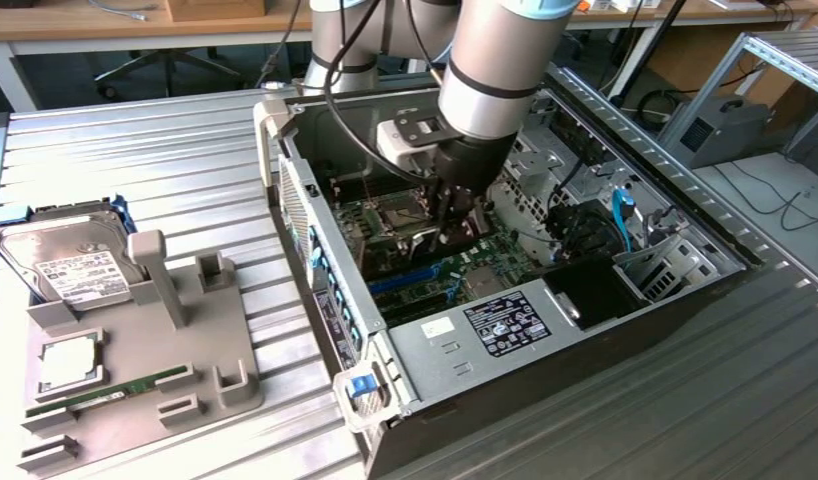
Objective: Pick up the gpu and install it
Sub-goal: 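Insert the gpu into the slot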
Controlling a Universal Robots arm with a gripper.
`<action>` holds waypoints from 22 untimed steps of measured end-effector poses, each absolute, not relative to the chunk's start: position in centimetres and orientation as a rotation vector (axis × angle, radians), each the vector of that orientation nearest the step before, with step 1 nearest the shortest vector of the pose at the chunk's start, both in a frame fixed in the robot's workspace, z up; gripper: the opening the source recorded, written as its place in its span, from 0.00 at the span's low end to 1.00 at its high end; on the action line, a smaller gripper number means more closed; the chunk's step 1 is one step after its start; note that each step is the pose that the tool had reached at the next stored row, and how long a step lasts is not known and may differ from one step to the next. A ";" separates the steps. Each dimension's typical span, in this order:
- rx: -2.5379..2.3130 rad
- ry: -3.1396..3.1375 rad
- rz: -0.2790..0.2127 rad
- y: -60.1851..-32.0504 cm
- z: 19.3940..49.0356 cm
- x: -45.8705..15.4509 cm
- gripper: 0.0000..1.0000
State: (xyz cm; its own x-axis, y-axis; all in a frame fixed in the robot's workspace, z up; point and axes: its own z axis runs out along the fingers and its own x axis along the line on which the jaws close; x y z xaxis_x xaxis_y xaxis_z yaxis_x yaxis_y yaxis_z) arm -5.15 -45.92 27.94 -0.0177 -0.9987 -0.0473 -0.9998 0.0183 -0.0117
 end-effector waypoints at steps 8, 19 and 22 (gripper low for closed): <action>-2.172 2.214 0.035 -46.3 27.2 -6.5 0.27; -2.178 2.220 0.022 -46.3 27.0 -7.0 0.27; -2.179 2.221 0.024 -46.3 27.0 -7.0 0.27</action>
State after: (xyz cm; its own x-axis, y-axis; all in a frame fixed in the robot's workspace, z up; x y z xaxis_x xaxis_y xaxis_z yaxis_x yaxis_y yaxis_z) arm -7.01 -46.26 26.95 -0.0190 -0.9993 -0.0322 -0.9998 0.0193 -0.0100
